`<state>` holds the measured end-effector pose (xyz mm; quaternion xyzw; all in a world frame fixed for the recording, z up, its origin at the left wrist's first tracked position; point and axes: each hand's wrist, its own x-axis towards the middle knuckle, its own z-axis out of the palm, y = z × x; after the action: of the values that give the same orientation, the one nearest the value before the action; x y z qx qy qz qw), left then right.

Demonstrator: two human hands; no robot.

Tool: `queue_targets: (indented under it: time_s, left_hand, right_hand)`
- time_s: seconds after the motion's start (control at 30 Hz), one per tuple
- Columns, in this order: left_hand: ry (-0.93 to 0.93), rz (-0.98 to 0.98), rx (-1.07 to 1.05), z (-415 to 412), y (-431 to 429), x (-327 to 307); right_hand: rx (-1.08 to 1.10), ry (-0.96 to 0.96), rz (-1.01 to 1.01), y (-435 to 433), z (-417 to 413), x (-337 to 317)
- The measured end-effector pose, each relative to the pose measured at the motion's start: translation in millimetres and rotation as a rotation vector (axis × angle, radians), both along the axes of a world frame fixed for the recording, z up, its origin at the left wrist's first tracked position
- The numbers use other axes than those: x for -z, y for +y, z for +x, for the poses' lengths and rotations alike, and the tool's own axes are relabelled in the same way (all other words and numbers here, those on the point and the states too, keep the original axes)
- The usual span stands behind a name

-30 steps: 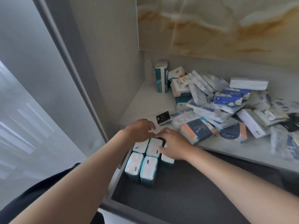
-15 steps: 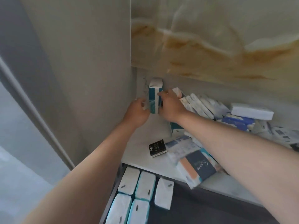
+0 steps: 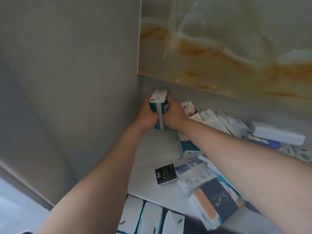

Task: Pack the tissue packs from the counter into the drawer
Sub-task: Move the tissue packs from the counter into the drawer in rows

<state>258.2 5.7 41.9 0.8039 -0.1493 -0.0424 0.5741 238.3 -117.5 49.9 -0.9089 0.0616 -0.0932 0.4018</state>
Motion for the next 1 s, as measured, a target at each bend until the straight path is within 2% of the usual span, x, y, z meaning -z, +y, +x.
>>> queue_targets:
  time_s: [0.1, 0.27, 0.4, 0.5, 0.67, 0.9, 1.0]
  left_hand:
    - [-0.019, 0.072, -0.040, -10.7, 2.3, 1.0]
    - [-0.004, 0.072, -0.116, -41.7, 16.9, 6.1]
    - [0.040, 0.024, -0.173, -73.5, 42.1, -0.9]
    - [0.051, 0.048, -0.220, -96.9, 62.8, -12.7]
    - [0.047, 0.193, -0.201, -146.9, 89.6, -38.1]
    - [0.015, 0.430, -0.082, -221.9, 119.5, -58.4]
    - [0.138, 0.445, 0.028, -245.3, 130.0, -59.1]
  right_hand:
    - [0.006, -0.048, 0.089, 6.7, -25.0, -7.6]
    - [-0.074, -0.123, 0.212, 23.6, -76.7, -12.9]
    - [-0.017, -0.011, 0.228, 39.6, -106.4, -13.1]
    - [-0.082, 0.042, 0.242, 53.9, -134.3, -9.1]
    - [-0.127, 0.048, 0.260, 68.2, -174.5, -18.9]
    - [-0.164, 0.223, 0.234, 85.7, -232.3, -23.9]
    - [-0.169, 0.242, 0.157, 92.7, -264.0, -18.8]
